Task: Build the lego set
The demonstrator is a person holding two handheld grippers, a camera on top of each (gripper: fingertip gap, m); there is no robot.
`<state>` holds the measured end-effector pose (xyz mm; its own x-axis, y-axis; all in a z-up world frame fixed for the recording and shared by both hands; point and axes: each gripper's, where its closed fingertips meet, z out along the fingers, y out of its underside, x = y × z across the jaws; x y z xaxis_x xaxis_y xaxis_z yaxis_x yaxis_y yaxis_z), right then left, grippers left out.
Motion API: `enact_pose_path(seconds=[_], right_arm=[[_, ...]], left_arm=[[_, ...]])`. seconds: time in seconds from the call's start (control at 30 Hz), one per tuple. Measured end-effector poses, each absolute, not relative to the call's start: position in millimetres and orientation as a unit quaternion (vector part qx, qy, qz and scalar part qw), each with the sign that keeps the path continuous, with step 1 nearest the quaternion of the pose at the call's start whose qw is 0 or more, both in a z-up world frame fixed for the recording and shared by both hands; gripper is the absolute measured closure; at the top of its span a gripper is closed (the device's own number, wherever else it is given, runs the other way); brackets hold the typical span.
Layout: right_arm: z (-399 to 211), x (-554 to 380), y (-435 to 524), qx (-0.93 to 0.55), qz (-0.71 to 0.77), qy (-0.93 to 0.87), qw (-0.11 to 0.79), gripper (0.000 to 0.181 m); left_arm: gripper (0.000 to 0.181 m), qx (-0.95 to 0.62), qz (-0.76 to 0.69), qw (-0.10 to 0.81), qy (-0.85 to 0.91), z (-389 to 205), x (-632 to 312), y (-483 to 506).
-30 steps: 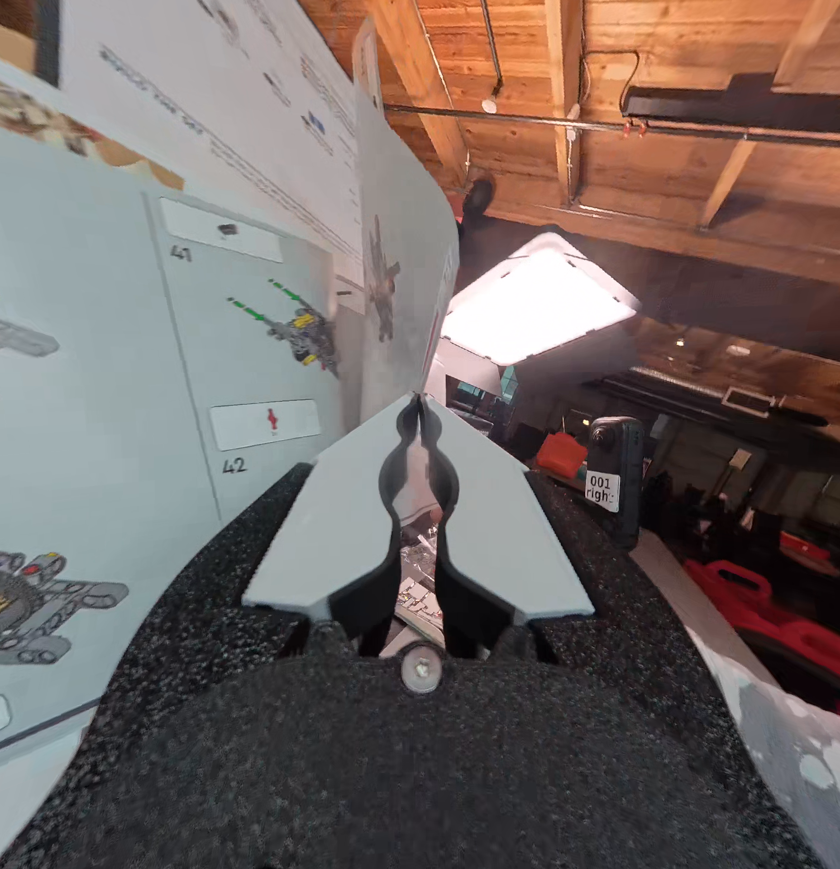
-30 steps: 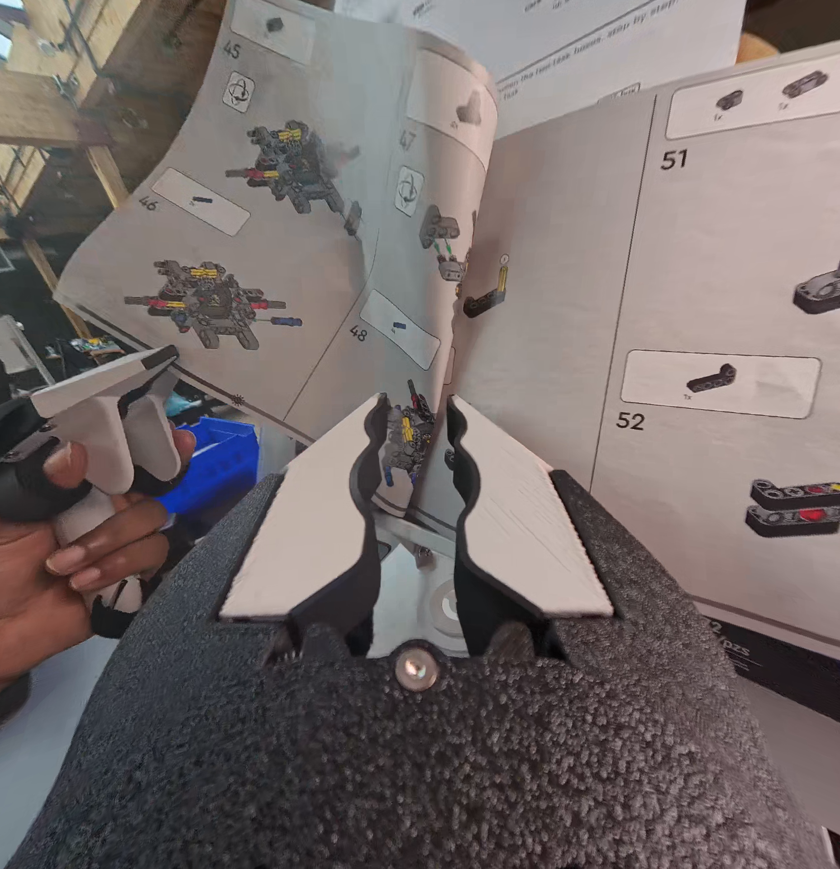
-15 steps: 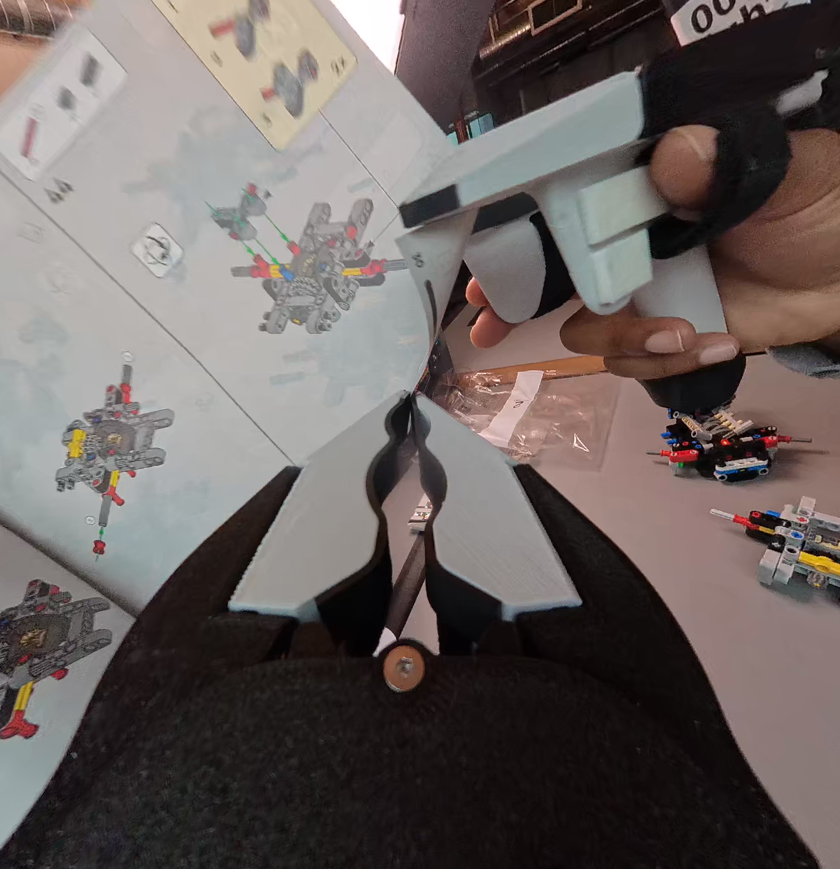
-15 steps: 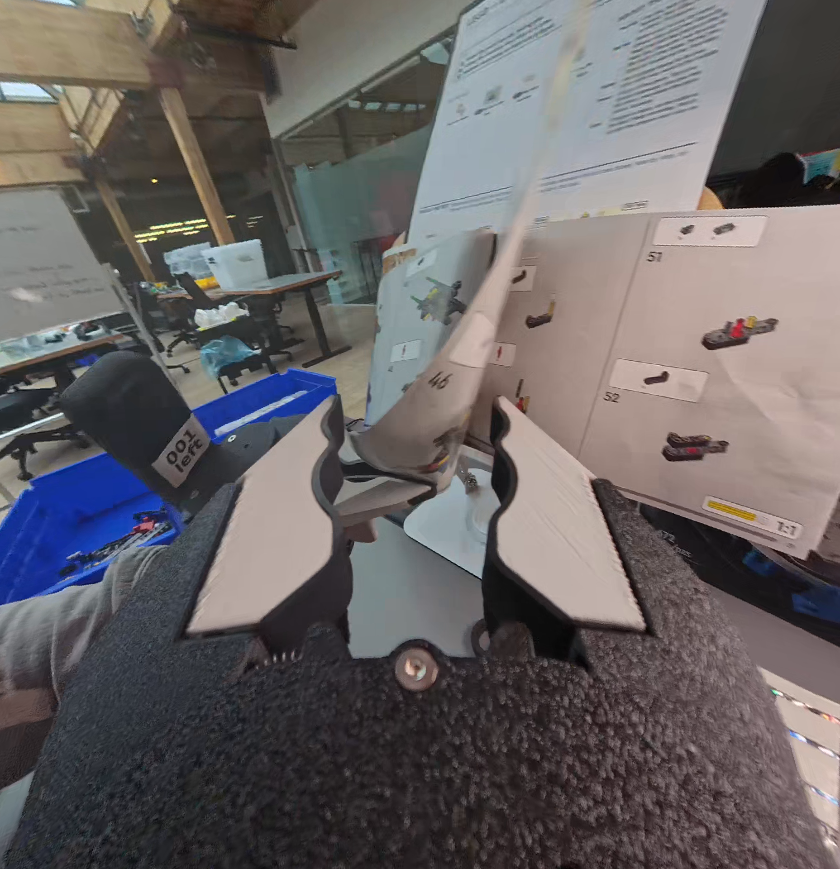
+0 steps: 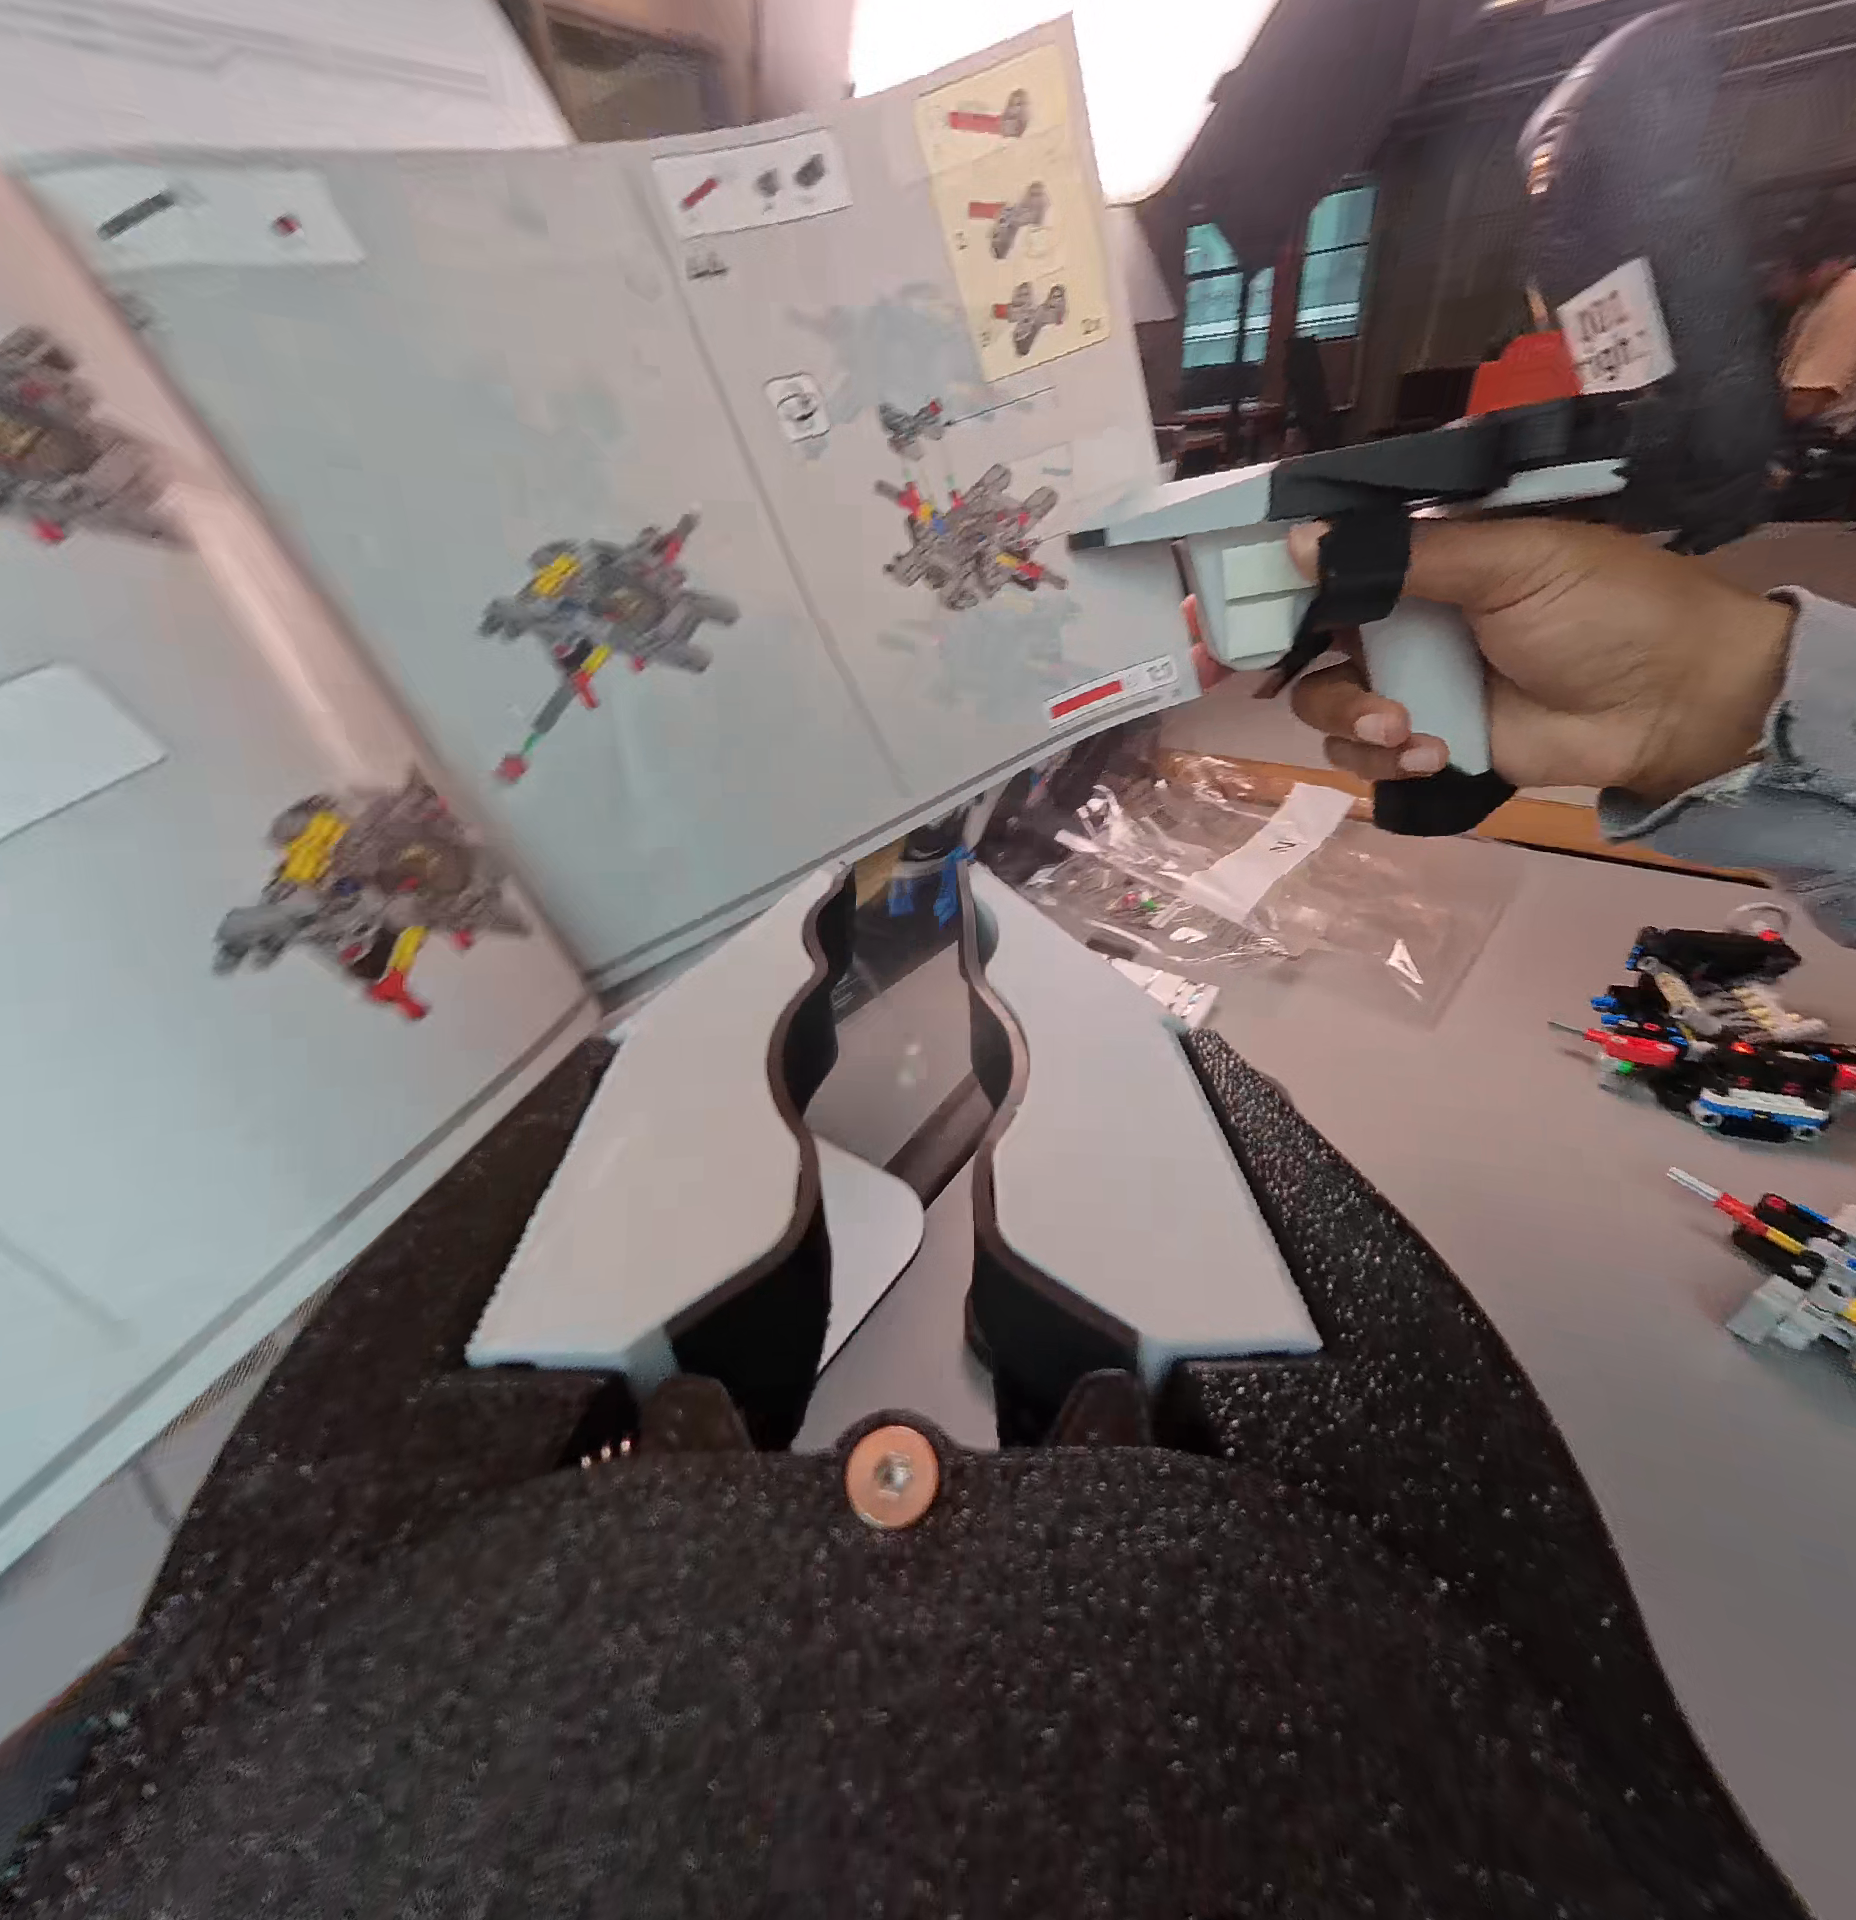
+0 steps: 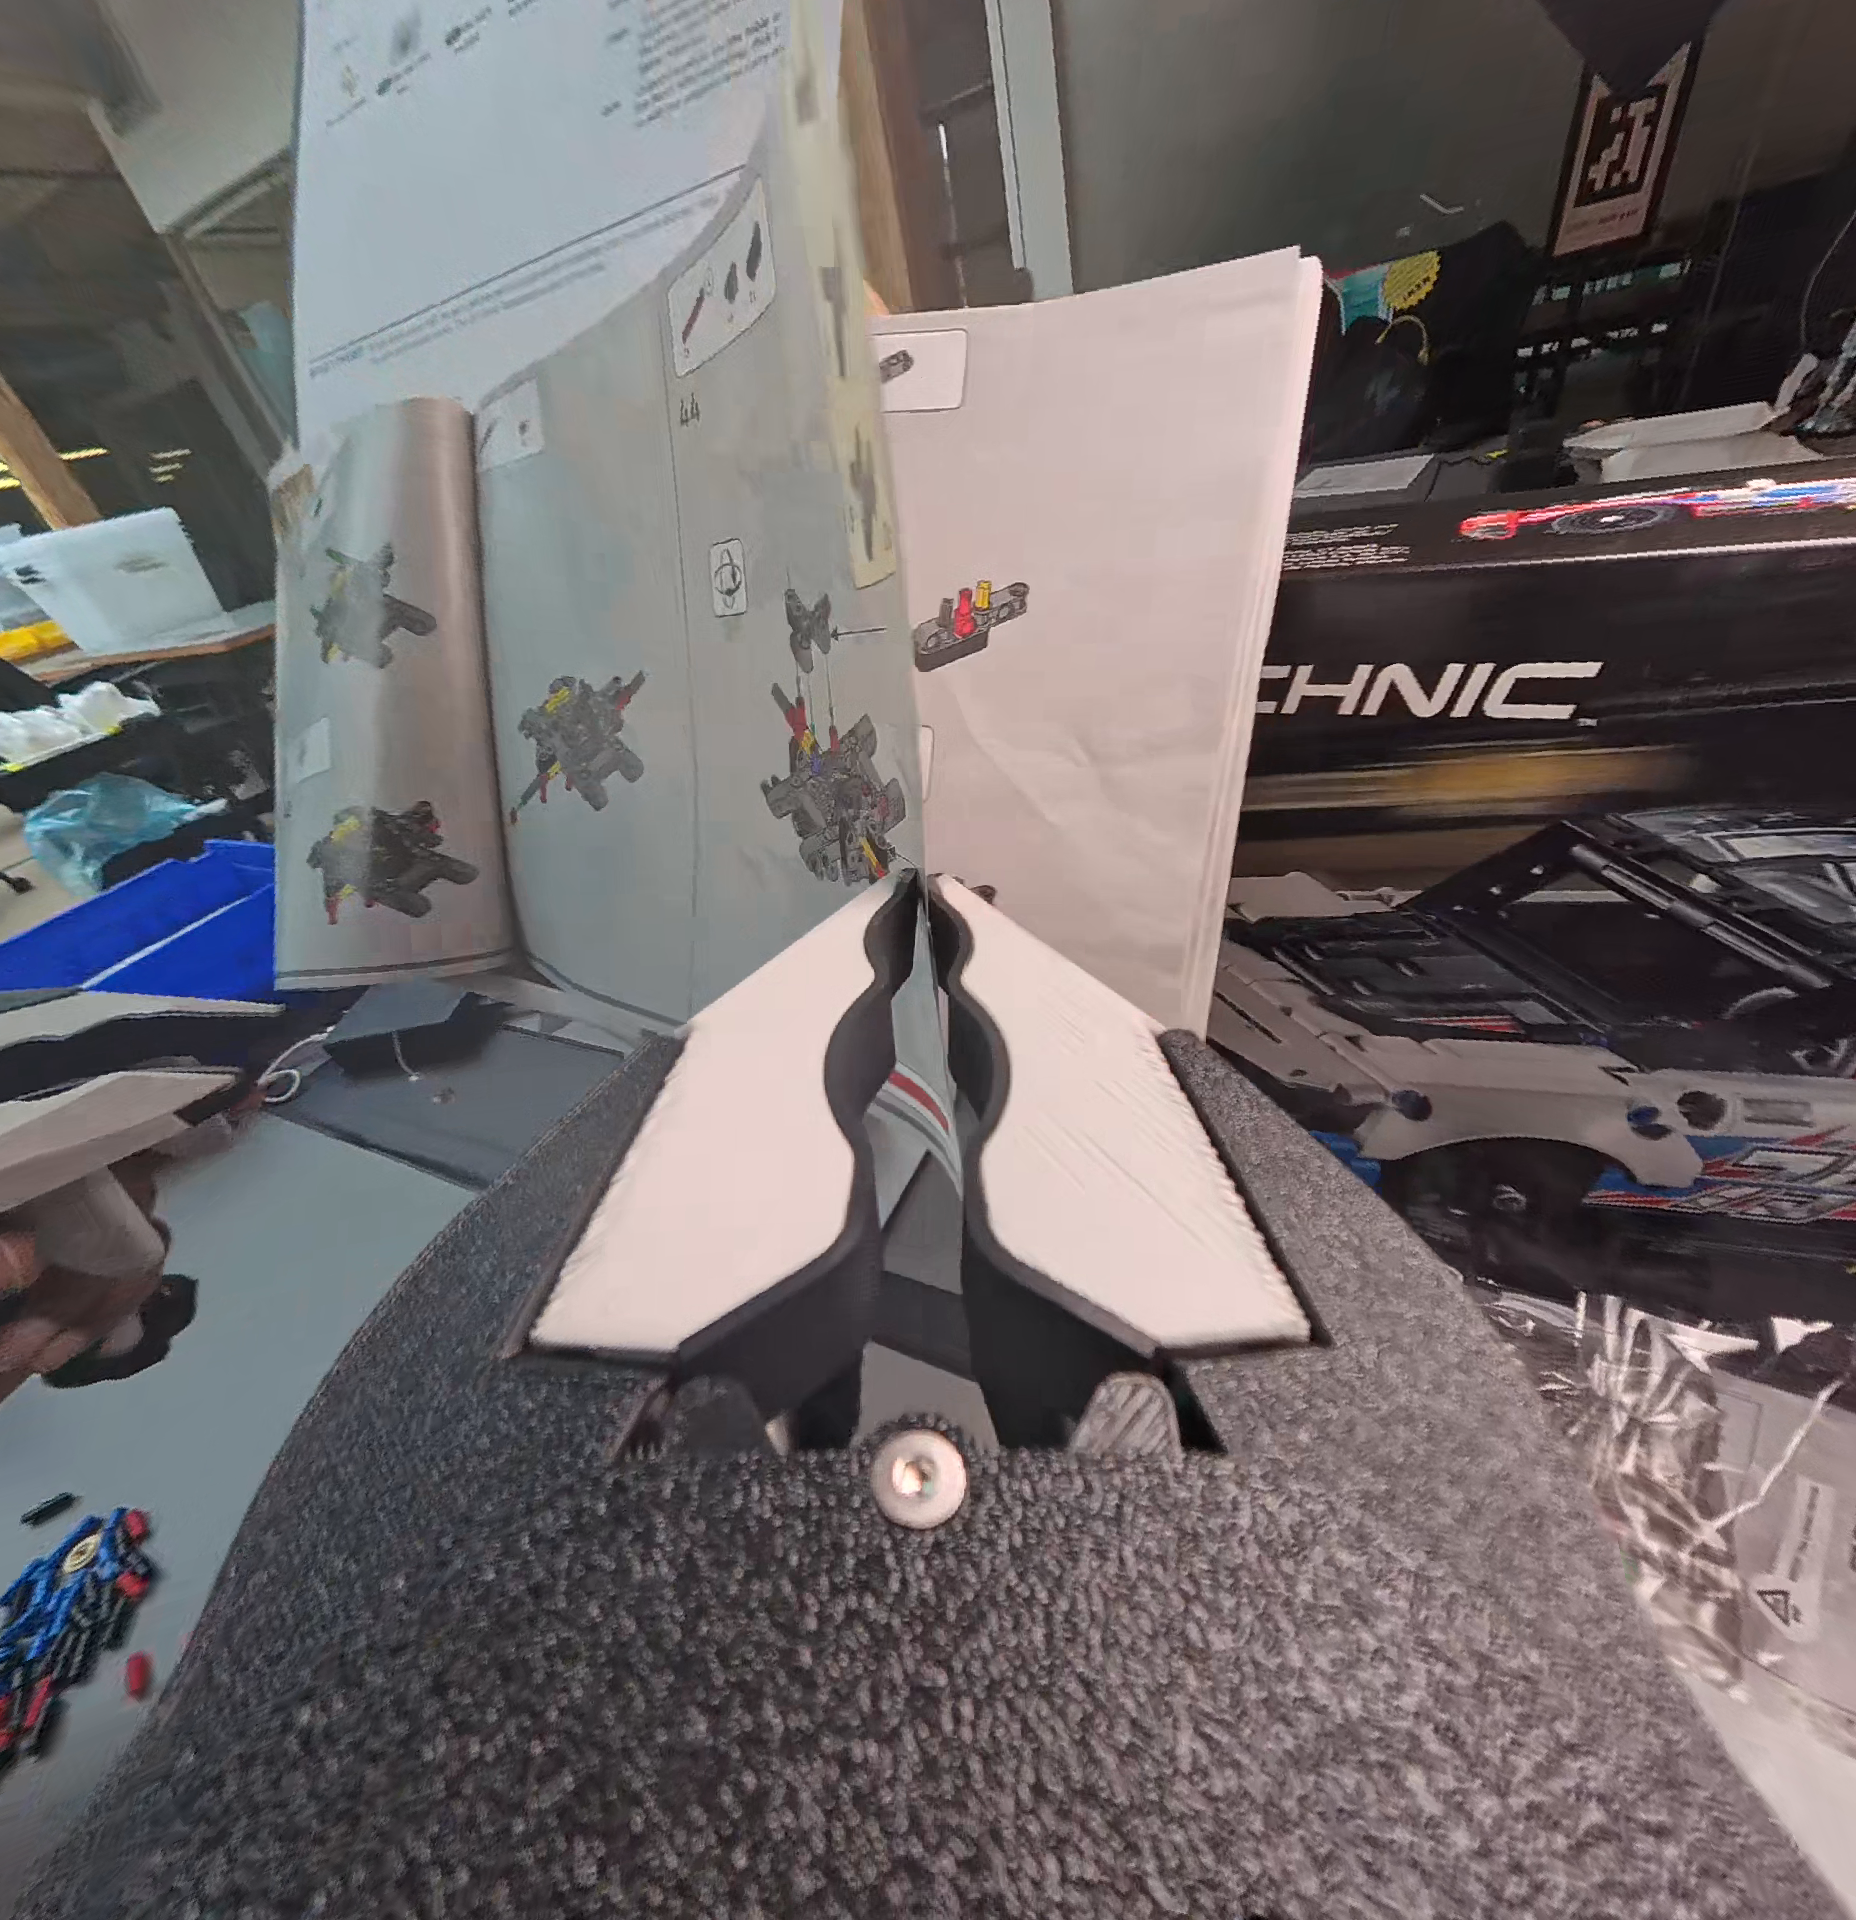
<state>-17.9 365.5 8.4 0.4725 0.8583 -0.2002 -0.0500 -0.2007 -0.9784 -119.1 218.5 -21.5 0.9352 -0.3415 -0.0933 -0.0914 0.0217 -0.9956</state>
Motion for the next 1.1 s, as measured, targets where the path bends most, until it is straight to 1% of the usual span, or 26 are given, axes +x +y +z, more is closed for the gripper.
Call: enact_pose_path(seconds=[0.03,0.1,0.17,0.27,0.33,0.4,0.47,0.53,0.57,0.6,0.67,0.8,0.9,1.03,1.1], right_arm=[[6,-20,375,-0.661,0.4,-0.309,0.555,0.18],[-1,-24,394,-0.671,0.371,-0.317,0.558,0.176],[-10,-26,414,-0.686,0.332,-0.322,0.562,0.17],[-27,-15,447,-0.719,0.227,-0.313,0.577,0.164],[-25,3,456,-0.733,0.172,-0.27,0.6,0.16],[2,10,438,-0.689,0.178,-0.233,0.662,0.161],[24,-6,396,-0.637,0.22,-0.248,0.696,0.163],[35,-43,343,-0.583,0.272,-0.315,0.698,0.172],[31,-65,320,-0.573,0.283,-0.353,0.684,0.177],[23,-87,300,-0.57,0.291,-0.391,0.662,0.175],[5,-127,272,-0.576,0.307,-0.432,0.623,0.158],[-26,-182,264,-0.607,0.263,-0.445,0.604,0.131],[-38,-196,275,-0.633,0.257,-0.409,0.605,0.111],[-36,-198,278,-0.635,0.307,-0.383,0.597,0.11],[-37,-200,277,-0.63,0.321,-0.39,0.59,0.106]], left_arm=[[0.161,-0.706,-0.081,0.692,0.126,-29,-137,220],[0.156,-0.723,-0.072,0.684,0.062,-40,-173,220],[0.159,-0.724,-0.078,0.685,0.021,-43,-199,219],[0.157,-0.73,-0.06,0.681,-0.016,-45,-229,220],[0.157,-0.735,-0.056,0.675,-0.023,-47,-241,221],[0.157,-0.737,-0.058,0.673,-0.024,-47,-248,222],[0.157,-0.738,-0.053,0.672,-0.023,-48,-254,223],[0.158,-0.738,-0.05,0.673,-0.023,-48,-257,225],[0.158,-0.737,-0.051,0.674,-0.025,-47,-258,225],[0.158,-0.736,-0.054,0.674,-0.029,-46,-259,226],[0.157,-0.734,-0.063,0.676,-0.037,-45,-258,226],[0.154,-0.733,-0.064,0.676,-0.046,-45,-260,222],[0.145,-0.744,-0.029,0.667,-0.036,-47,-269,214],[0.126,-0.735,0.043,0.676,-0.033,-39,-291,202],[0.11,-0.729,0.039,0.682,-0.046,-34,-297,202]])
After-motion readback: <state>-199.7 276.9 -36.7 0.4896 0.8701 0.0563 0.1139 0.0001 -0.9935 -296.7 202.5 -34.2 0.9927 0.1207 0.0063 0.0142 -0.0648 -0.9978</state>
